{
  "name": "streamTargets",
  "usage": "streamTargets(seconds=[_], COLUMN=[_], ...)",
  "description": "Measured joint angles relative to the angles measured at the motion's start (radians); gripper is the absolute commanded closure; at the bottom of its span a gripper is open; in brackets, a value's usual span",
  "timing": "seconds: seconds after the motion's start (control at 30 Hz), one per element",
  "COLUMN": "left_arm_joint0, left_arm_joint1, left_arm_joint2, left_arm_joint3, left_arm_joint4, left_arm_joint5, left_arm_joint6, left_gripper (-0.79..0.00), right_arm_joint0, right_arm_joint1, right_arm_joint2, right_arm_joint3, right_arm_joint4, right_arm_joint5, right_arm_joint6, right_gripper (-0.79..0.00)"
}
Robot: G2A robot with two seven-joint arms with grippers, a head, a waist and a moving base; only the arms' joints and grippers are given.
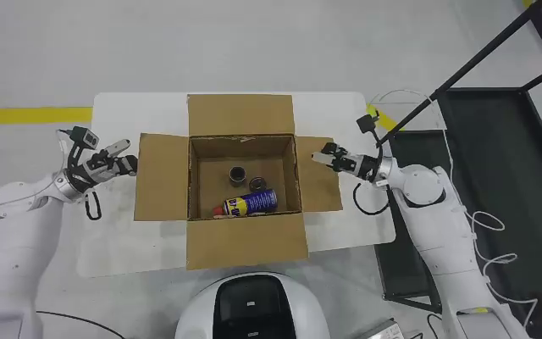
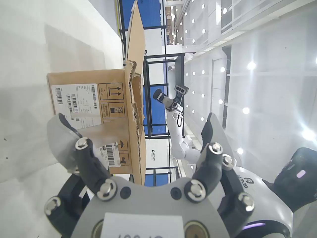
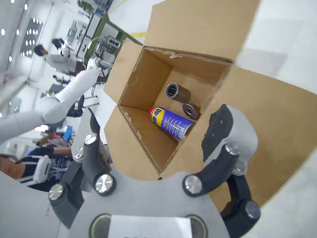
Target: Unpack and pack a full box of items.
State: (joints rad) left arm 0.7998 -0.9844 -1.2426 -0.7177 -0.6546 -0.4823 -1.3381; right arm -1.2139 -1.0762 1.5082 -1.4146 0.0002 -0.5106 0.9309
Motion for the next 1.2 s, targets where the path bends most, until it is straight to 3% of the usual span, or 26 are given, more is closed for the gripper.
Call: streamTargets(seconds=[0.17, 0.33, 0.53, 0.67, 0.77, 1.0, 1.2], left_arm_joint0=[-0.026, -0.045, -0.094, -0.14, -0.169, -0.212, -0.228], left_arm_joint1=[-0.022, -0.031, -0.062, -0.088, -0.104, -0.139, -0.155], left_arm_joint2=[0.013, 0.033, 0.109, 0.181, 0.23, 0.313, 0.331], left_arm_joint3=[-0.028, -0.108, -0.133, -0.123, -0.109, -0.071, -0.031], left_arm_joint4=[-0.138, -0.153, -0.146, -0.094, -0.049, 0.01, -0.001], left_arm_joint5=[0.051, 0.103, 0.139, 0.144, 0.141, 0.119, 0.103], left_arm_joint6=[-0.052, -0.103, -0.139, -0.143, -0.141, -0.119, -0.103], left_gripper=[-0.785, -0.785, -0.785, -0.785, -0.785, -0.785, -0.785], right_arm_joint0=[-0.021, -0.005, 0.07, 0.094, 0.086, 0.021, 0.09], right_arm_joint1=[0.013, 0.017, 0.003, -0.004, 0.006, 0.043, 0.052], right_arm_joint2=[0.08, 0.064, -0.035, -0.071, -0.053, -0.035, -0.147], right_arm_joint3=[0.124, 0.22, 0.362, 0.385, 0.326, 0.047, -0.037], right_arm_joint4=[0.066, 0.045, 0.076, 0.251, 0.332, 0.461, 0.47], right_arm_joint5=[0.008, 0.037, 0.022, -0.06, -0.081, -0.018, 0.014], right_arm_joint6=[-0.024, -0.009, 0.087, 0.237, 0.306, 0.361, 0.393], right_gripper=[-0.785, -0.785, -0.785, -0.785, -0.785, -0.785, -0.785])
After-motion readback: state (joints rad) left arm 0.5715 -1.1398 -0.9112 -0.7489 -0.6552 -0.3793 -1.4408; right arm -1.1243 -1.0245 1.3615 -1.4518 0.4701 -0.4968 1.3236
